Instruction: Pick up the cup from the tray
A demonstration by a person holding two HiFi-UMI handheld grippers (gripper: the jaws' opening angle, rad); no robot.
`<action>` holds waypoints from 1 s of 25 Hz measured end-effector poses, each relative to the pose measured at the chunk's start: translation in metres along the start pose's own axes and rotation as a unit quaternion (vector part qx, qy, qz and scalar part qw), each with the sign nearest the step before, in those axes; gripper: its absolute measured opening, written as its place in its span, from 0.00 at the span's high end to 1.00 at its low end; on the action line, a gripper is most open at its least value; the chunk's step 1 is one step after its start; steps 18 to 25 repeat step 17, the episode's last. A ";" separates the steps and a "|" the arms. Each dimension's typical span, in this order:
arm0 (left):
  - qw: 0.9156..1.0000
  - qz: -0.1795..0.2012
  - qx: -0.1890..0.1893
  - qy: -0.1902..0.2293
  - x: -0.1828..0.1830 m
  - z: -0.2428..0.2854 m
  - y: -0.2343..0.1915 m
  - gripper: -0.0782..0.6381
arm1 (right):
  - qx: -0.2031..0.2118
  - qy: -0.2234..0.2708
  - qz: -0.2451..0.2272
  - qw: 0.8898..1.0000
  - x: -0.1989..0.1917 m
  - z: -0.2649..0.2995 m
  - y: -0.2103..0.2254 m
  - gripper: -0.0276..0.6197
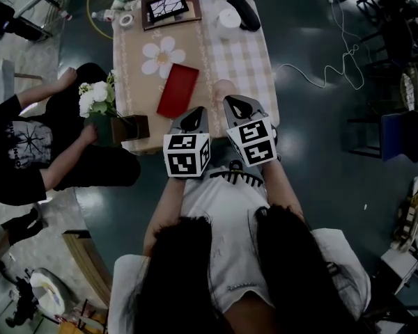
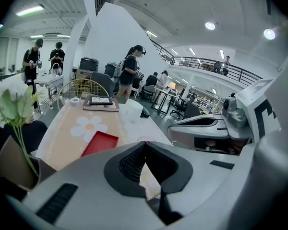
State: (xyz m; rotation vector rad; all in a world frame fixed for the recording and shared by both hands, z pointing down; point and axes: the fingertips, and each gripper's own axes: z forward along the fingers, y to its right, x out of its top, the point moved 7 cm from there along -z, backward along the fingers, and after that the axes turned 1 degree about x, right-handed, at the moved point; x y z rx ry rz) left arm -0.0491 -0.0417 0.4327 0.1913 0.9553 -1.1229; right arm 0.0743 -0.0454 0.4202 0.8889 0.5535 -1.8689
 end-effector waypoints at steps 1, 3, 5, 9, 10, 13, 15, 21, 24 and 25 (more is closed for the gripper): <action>1.000 0.000 0.000 0.001 0.000 0.000 0.000 0.89 | 0.000 0.001 -0.001 1.000 0.000 0.000 -0.001 0.95; 1.000 -0.003 0.002 0.002 -0.001 -0.001 0.000 0.89 | 0.001 0.002 -0.003 1.000 -0.001 0.000 -0.001 0.95; 1.000 -0.004 0.003 0.002 -0.002 -0.001 0.000 0.89 | 0.001 0.003 -0.004 1.000 -0.003 -0.001 -0.001 0.95; 1.000 -0.001 0.002 0.000 -0.003 -0.002 0.003 0.89 | 0.000 0.000 -0.004 1.000 -0.006 -0.004 -0.001 0.95; 1.000 -0.001 0.002 -0.001 -0.004 -0.003 0.004 0.89 | -0.001 0.000 -0.005 1.000 -0.006 -0.005 -0.001 0.95; 1.000 0.000 0.002 0.000 -0.004 -0.003 0.005 0.89 | -0.003 0.005 -0.007 1.000 -0.007 -0.006 0.001 0.95; 1.000 0.001 0.002 0.000 -0.005 -0.003 0.006 0.89 | -0.004 0.004 -0.007 1.000 -0.009 -0.006 0.002 0.95; 1.000 0.002 0.001 0.000 -0.006 -0.002 0.006 0.89 | -0.005 0.002 -0.006 1.000 -0.011 -0.006 0.003 0.95; 1.000 0.002 0.001 0.000 -0.006 -0.002 0.006 0.89 | -0.005 0.002 -0.006 1.000 -0.011 -0.006 0.003 0.95; 1.000 0.002 0.001 0.000 -0.006 -0.002 0.006 0.89 | -0.005 0.002 -0.006 1.000 -0.011 -0.006 0.003 0.95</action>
